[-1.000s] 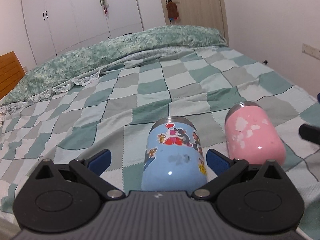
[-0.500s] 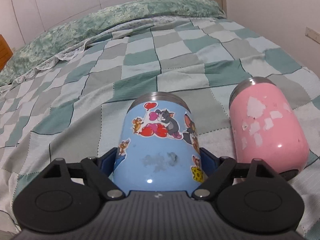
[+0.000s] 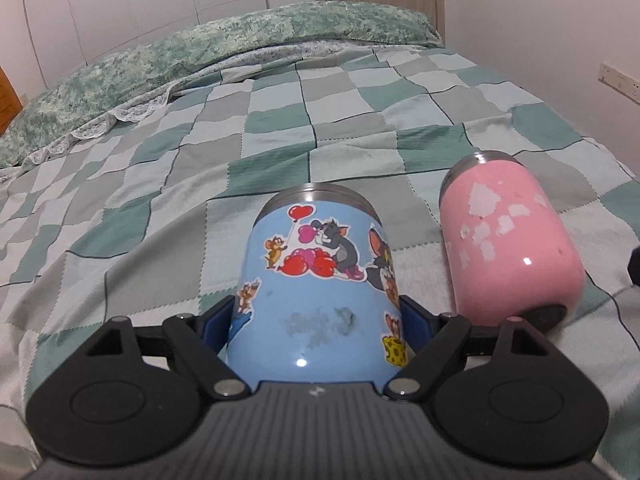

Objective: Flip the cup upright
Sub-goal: 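Close the left tool on the blue sticker cup and lift it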

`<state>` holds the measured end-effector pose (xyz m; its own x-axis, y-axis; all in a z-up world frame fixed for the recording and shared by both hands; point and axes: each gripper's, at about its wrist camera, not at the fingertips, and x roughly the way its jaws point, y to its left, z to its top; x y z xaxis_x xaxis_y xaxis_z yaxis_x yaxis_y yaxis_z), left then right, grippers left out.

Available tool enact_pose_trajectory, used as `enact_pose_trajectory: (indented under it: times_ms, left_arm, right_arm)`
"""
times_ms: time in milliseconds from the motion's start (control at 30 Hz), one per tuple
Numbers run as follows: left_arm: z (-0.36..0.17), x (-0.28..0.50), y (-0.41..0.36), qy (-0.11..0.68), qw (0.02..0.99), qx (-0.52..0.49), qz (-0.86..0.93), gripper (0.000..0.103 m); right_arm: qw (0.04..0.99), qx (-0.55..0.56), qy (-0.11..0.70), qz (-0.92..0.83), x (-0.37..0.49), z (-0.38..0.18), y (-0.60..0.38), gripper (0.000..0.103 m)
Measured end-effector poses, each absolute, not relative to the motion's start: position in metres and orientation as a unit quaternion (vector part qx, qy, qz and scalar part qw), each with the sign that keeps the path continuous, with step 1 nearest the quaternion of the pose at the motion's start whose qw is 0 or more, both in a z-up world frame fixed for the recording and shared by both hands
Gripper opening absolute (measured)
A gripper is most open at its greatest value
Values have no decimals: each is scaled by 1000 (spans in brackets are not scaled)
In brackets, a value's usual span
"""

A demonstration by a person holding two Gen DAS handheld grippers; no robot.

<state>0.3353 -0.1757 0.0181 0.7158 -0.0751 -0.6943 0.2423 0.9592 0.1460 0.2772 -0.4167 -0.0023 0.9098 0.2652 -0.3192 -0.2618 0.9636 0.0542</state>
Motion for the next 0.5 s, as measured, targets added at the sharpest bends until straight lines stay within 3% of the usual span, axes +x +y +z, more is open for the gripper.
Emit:
enact_pose_trajectory:
  times_ms: [500]
  left_arm:
    - [61, 234, -133, 325, 937, 102, -83, 84]
  right_arm:
    - [975, -12, 155, 157, 210, 26, -358, 103]
